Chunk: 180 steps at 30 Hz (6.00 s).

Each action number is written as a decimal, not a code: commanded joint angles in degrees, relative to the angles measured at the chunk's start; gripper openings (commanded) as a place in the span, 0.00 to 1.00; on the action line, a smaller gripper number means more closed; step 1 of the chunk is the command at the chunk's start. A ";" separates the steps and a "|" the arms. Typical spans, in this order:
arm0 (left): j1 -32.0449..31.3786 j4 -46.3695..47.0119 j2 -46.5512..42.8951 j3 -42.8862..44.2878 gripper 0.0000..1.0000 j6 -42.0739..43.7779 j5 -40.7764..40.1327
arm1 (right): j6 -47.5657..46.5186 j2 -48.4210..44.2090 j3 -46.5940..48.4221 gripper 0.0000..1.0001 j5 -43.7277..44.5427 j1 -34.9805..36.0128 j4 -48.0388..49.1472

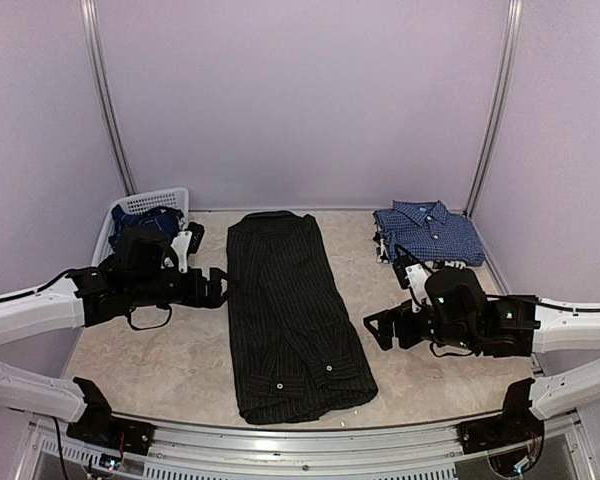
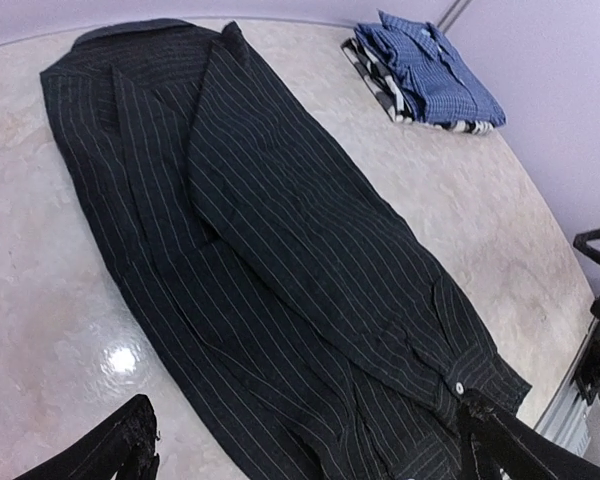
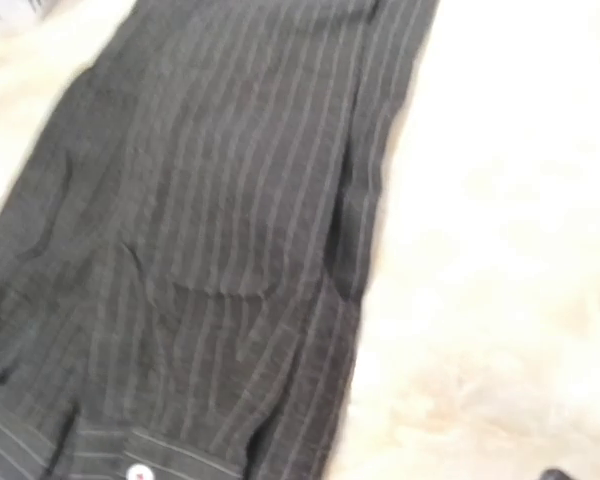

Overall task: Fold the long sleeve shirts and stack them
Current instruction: Pick up the rectangle-folded shirt from the center of the board, then fold the rectangle-folded shirt at the center of the board.

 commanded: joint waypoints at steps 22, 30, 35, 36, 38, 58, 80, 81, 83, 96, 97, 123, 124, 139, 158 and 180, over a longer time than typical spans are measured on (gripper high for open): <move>-39.94 -3.97 13.59 -5.32 0.83 -3.55 -18.19 | -14.16 14.62 4.55 0.88 -17.14 0.96 -1.12; -42.21 -5.20 20.09 -2.66 0.85 -0.29 -15.95 | -12.66 17.02 2.97 0.87 -17.93 1.00 1.29; -42.22 -5.26 23.46 -1.02 0.85 1.80 -14.71 | -11.59 16.06 2.07 0.87 -17.30 1.00 1.49; -42.22 -5.44 24.03 -0.70 0.84 2.29 -14.56 | -11.38 15.91 1.92 0.87 -17.30 1.01 1.59; -42.17 -5.71 25.20 -0.08 0.81 3.10 -14.05 | -11.03 15.71 1.78 0.87 -17.34 1.00 1.60; -41.89 -6.72 29.22 1.30 0.10 5.26 -9.44 | -9.51 13.12 0.55 0.85 -14.62 1.00 -1.11; -26.94 -4.54 16.91 -1.96 0.00 0.70 18.27 | -20.72 6.66 -3.42 0.85 -21.32 7.67 4.92; -26.36 -5.51 16.17 -1.78 0.00 -0.14 18.43 | -20.80 6.65 -3.67 0.85 -21.23 8.02 5.39; -25.70 -8.13 14.80 -1.08 0.00 -1.30 18.79 | -20.52 7.36 -4.32 0.85 -20.72 8.92 6.69; -22.97 -17.45 13.38 -0.39 0.00 -0.93 23.86 | -19.61 21.13 -2.02 0.81 -18.92 15.53 9.01; -22.84 -18.07 14.07 -0.23 0.00 -0.52 23.84 | -19.46 22.35 -1.81 0.81 -18.92 15.92 9.13; -22.03 -15.28 15.63 -0.93 0.00 -0.67 26.91 | -14.83 28.09 0.95 0.00 -16.81 21.08 6.32; -22.56 -14.59 15.64 -1.02 0.00 -1.18 27.05 | -14.21 27.44 0.85 0.00 -17.73 21.51 6.13; -21.48 -13.58 15.43 0.80 0.00 0.48 31.79 | -4.48 11.67 5.30 0.00 -26.45 16.86 -8.04; 3.17 -12.08 24.99 9.89 0.00 3.89 34.81 | -26.04 42.81 37.96 0.00 -41.96 -14.38 -20.59; 8.69 -11.85 36.35 17.87 0.00 6.15 30.75 | -34.10 66.61 63.26 0.04 -46.01 -21.37 -28.55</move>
